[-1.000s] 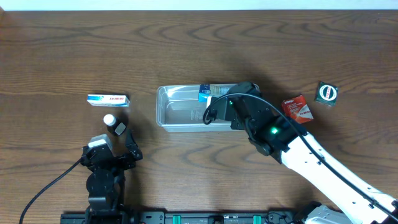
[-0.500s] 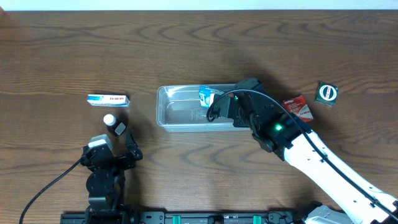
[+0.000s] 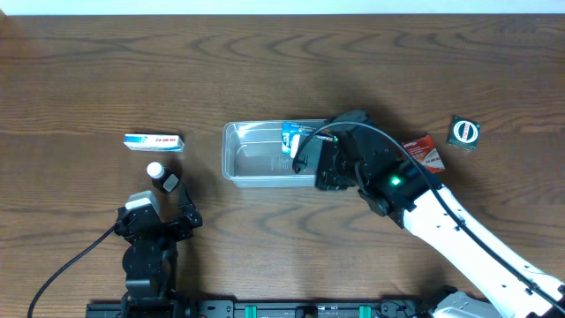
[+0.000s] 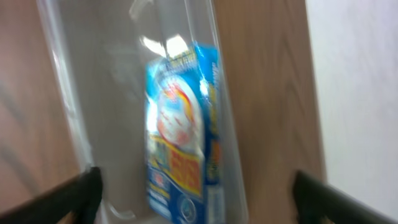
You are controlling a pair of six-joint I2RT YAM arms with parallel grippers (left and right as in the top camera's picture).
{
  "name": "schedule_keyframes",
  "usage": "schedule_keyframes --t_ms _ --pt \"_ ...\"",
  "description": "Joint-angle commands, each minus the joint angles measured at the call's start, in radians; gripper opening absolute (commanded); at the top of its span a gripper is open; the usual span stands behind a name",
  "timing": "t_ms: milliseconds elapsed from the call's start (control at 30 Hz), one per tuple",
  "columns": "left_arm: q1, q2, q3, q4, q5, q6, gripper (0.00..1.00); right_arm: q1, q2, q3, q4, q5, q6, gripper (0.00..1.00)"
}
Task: Pack container
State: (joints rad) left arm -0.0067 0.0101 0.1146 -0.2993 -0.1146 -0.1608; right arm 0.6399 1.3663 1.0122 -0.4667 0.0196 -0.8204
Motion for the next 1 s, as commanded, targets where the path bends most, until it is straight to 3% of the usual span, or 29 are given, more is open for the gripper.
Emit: schedule_keyframes --t_ms 0,233,300,400,533,667,733,867,967 --pt "0.005 -0.006 -0.015 -0.030 -0.001 -0.002 0.98 -0.004 -0.019 0.014 0.003 -0.219 0.161 0.99" --pt "0.005 -0.006 -0.015 -0.030 -0.001 -0.002 0.98 -0.010 -0.018 0.014 0.095 -0.238 0.425 0.99" --pt "0.006 -0.006 -0.015 -0.030 -0.001 -0.002 0.98 -0.018 -0.018 0.014 0.130 -0.152 0.526 0.99" --pt "0.006 -0.006 -0.015 -0.030 -0.001 -0.002 0.98 -0.043 -0.015 0.018 0.146 0.121 0.803 0.99" --pt "0.005 -0.006 -0.015 -0.030 -0.001 -0.002 0.98 -0.103 -0.011 0.054 0.036 0.164 0.955 0.98" --pt "0.006 -0.006 -0.015 -0.030 -0.001 -0.002 0.98 -0.138 0.001 0.093 -0.066 0.122 0.976 0.99" --pt "0.006 -0.006 -0.015 -0.030 -0.001 -0.002 0.98 -0.137 0.002 0.101 -0.092 0.038 0.919 0.99" --pt "0.005 -0.006 -0.015 -0.030 -0.001 -0.002 0.98 -0.126 0.001 0.101 -0.085 -0.161 0.901 0.99" --pt "0.006 -0.006 -0.015 -0.030 -0.001 -0.002 0.98 -0.128 0.005 0.100 -0.043 -0.167 0.934 0.99"
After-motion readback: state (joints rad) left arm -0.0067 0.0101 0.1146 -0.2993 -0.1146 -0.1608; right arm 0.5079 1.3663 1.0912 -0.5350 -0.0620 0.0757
